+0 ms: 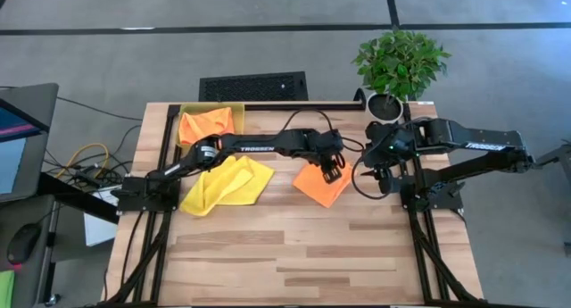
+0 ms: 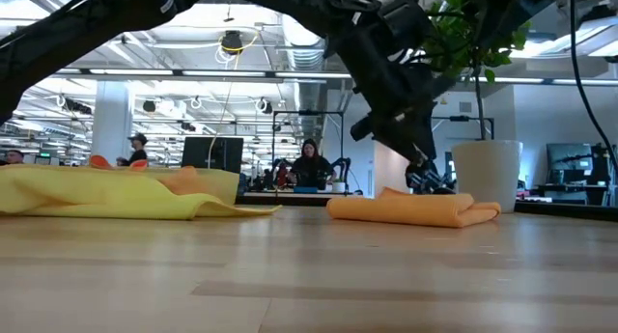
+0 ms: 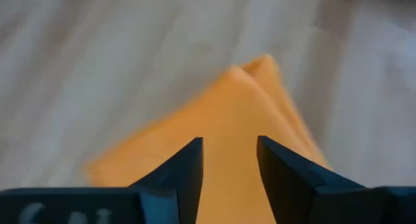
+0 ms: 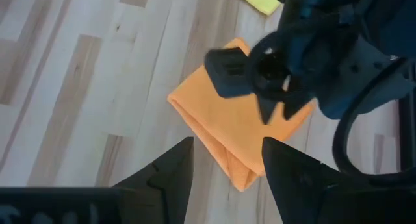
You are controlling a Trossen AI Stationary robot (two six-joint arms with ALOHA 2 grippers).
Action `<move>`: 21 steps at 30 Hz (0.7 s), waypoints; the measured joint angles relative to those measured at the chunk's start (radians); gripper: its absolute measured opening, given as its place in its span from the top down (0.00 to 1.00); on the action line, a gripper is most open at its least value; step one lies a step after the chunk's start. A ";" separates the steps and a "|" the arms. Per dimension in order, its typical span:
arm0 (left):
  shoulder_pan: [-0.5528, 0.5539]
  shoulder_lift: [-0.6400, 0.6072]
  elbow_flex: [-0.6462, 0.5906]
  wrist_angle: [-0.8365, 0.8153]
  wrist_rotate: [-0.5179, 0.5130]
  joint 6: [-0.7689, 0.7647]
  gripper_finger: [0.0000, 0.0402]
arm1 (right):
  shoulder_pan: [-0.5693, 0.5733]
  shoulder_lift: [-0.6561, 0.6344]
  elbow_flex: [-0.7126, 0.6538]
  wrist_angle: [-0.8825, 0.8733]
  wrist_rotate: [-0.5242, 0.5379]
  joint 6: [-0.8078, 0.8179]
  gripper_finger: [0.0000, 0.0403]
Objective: Fold microfiber towels
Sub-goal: Put the folded orange microfiber cloth into the yellow bin
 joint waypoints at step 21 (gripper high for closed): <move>-0.180 -0.047 -0.001 -0.523 -0.089 0.370 0.63 | 0.000 0.000 0.000 -0.007 0.000 0.000 0.49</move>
